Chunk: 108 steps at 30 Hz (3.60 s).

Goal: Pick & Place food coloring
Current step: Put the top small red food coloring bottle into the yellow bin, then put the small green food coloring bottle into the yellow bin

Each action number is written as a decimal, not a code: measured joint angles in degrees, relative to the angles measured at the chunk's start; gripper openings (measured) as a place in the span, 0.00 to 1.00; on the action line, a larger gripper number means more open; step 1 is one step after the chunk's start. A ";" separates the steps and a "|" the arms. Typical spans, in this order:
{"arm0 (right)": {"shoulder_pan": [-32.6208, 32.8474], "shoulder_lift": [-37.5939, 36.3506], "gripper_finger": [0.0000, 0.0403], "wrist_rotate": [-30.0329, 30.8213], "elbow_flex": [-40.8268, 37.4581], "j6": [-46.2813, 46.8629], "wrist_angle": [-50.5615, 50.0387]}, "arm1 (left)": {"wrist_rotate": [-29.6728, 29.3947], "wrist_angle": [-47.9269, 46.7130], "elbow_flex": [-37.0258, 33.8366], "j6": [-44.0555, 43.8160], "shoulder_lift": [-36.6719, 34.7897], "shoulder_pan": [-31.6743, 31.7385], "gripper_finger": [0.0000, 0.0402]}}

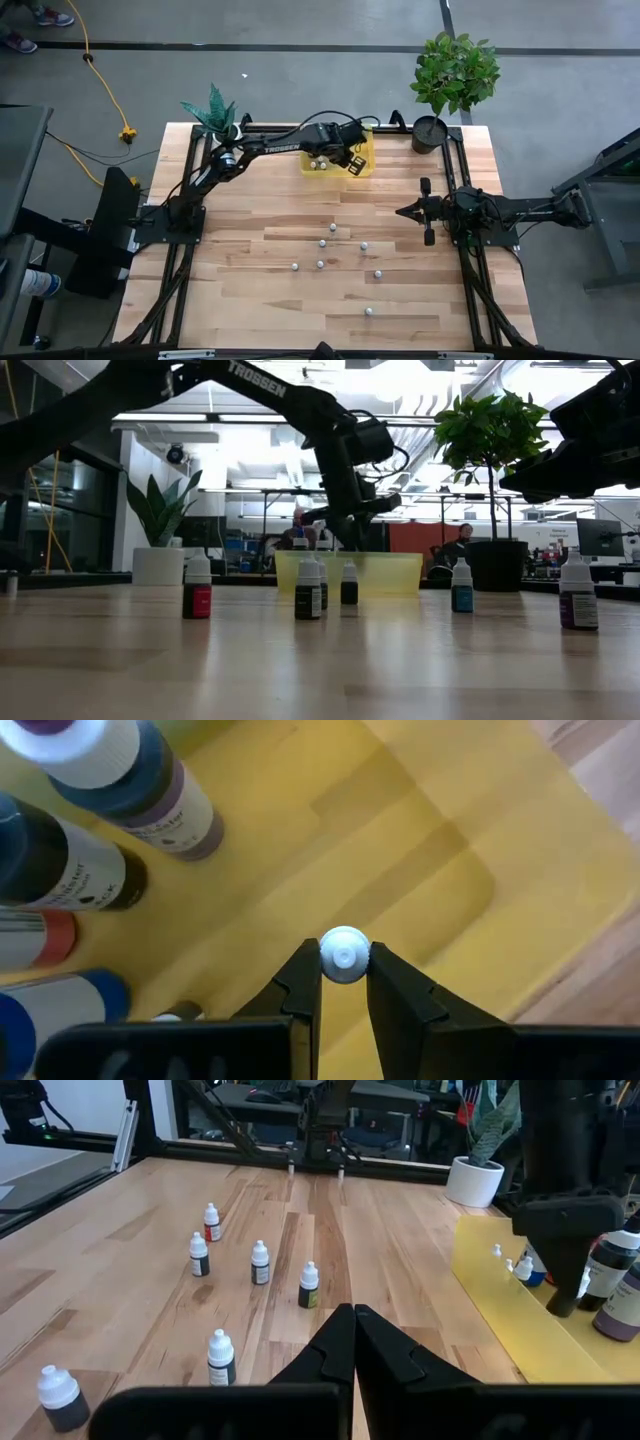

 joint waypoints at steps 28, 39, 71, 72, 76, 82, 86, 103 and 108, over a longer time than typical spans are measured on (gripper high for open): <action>-0.02 -0.02 0.00 0.00 0.00 -0.01 -0.02 | -5.85 2.81 0.02 -11.39 4.32 -0.81 0.13; 0.00 -0.02 0.00 0.00 0.00 -0.01 0.00 | -4.90 1.89 -0.09 -11.43 4.52 -0.72 0.18; 0.00 -0.02 0.00 0.02 0.00 -0.01 0.00 | -3.10 -7.81 13.03 4.89 -2.89 -2.11 0.40; -0.02 0.00 0.00 0.00 0.00 0.01 0.00 | -2.41 -8.16 13.07 6.24 -3.59 -2.46 0.40; -0.02 0.00 0.00 0.00 0.00 -0.01 0.00 | 1.26 -14.04 13.03 11.35 -6.04 -3.81 0.40; 0.00 0.00 0.00 0.02 0.00 0.01 -0.02 | 10.19 -23.52 12.98 20.32 -9.26 -6.48 0.40; 0.00 0.00 0.00 0.01 0.00 0.00 0.00 | 12.67 -28.67 12.96 27.60 -10.89 -8.58 0.40; -0.01 0.00 0.00 0.01 0.00 -0.01 0.00 | 21.19 -37.20 12.87 50.08 -13.62 -16.26 0.40; -0.02 -0.02 0.00 0.02 0.00 -0.01 0.00 | 24.42 -36.68 12.61 59.54 -12.26 -17.73 0.40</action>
